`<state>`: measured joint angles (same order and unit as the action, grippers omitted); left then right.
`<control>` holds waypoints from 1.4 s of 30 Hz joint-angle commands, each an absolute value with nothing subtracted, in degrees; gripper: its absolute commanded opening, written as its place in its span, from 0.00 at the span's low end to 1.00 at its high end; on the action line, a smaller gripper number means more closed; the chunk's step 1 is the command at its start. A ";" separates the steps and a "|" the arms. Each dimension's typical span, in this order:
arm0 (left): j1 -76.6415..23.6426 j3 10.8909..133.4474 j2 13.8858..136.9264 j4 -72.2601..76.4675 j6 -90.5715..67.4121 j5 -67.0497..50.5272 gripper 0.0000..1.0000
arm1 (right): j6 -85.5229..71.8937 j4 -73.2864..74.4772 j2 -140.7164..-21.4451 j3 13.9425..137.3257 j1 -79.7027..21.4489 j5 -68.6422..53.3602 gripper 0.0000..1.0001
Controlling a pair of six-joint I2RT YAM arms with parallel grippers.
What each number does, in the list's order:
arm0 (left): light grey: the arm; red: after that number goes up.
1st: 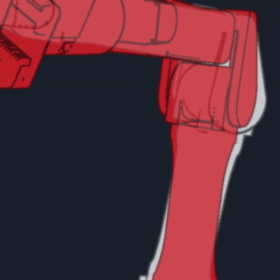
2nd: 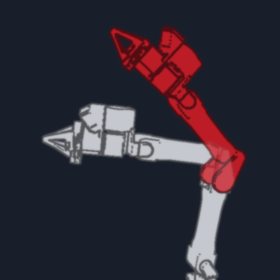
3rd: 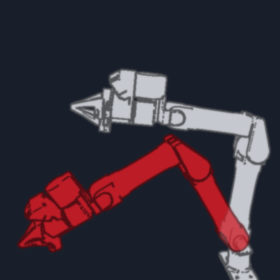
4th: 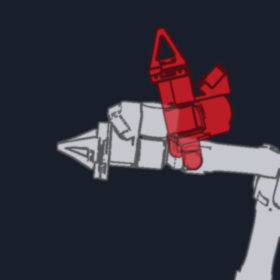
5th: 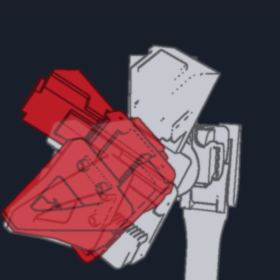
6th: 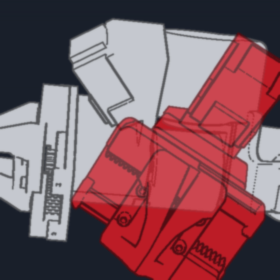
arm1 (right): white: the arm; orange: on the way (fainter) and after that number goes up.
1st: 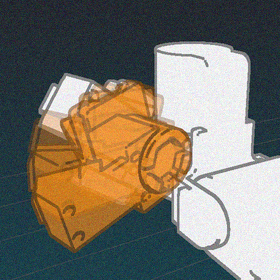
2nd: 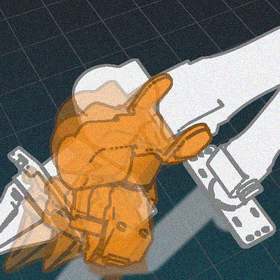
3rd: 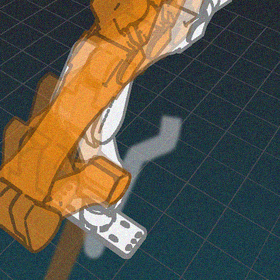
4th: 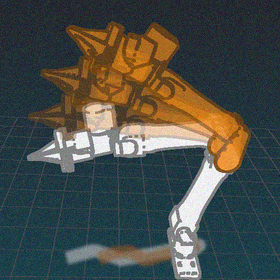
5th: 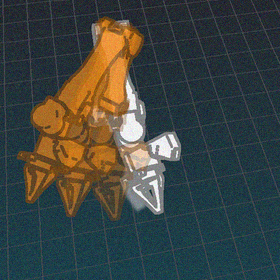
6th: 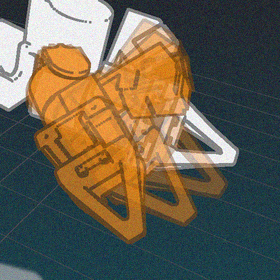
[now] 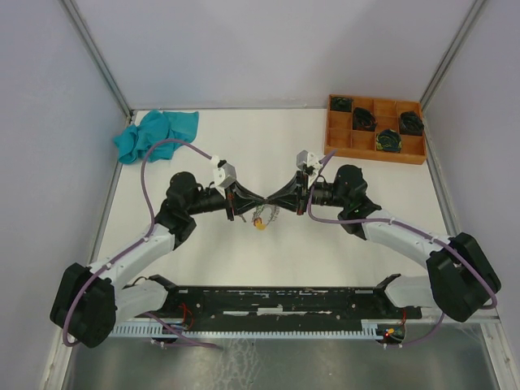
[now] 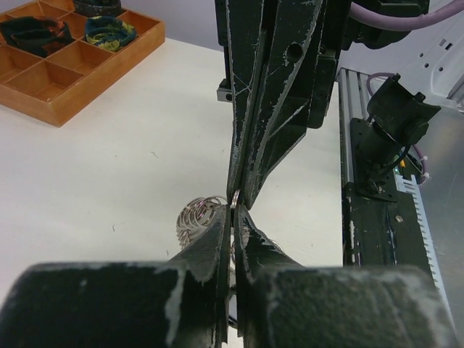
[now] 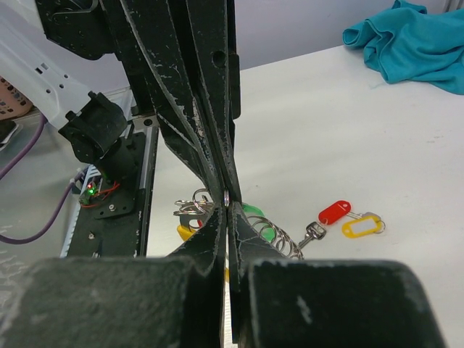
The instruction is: Put the keys on the keyring
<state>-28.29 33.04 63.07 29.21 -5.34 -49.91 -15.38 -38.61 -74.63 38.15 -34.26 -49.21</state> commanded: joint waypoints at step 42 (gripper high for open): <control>-41.86 57.29 71.66 -27.45 10.03 -21.75 0.03 | 0.03 -26.17 -72.44 34.85 -34.24 -41.53 0.48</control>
